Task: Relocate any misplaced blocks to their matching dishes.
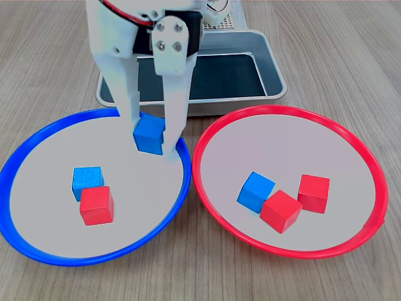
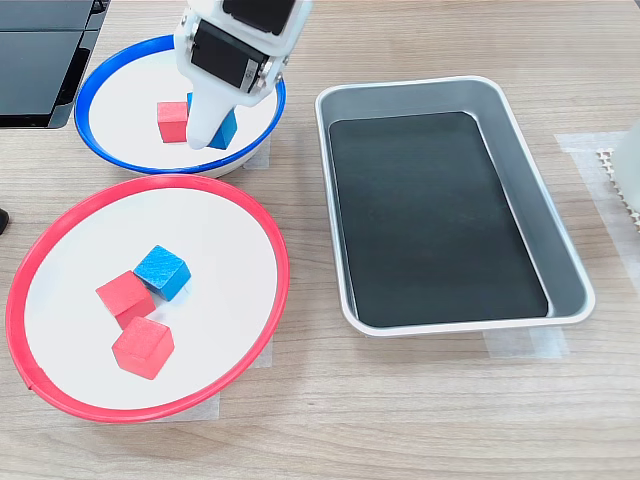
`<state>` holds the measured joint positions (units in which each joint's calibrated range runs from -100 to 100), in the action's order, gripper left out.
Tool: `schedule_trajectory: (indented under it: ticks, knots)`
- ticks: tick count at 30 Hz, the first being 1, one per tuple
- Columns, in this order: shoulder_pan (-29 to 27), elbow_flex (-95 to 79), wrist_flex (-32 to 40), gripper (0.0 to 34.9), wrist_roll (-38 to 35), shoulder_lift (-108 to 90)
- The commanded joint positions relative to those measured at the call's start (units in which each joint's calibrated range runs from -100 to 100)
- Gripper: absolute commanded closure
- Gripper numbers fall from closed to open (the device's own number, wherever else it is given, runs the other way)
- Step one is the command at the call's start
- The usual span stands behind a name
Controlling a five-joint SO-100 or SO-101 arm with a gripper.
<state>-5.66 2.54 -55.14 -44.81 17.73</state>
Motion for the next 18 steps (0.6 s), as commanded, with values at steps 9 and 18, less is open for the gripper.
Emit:
schedule_trajectory:
  ticks: [9, 18]
  knots:
    - [-1.82, 6.52, 1.20, 34.6, -0.24, 5.51]
    - [-3.51, 9.16, 1.61, 34.6, -1.27, 9.43]
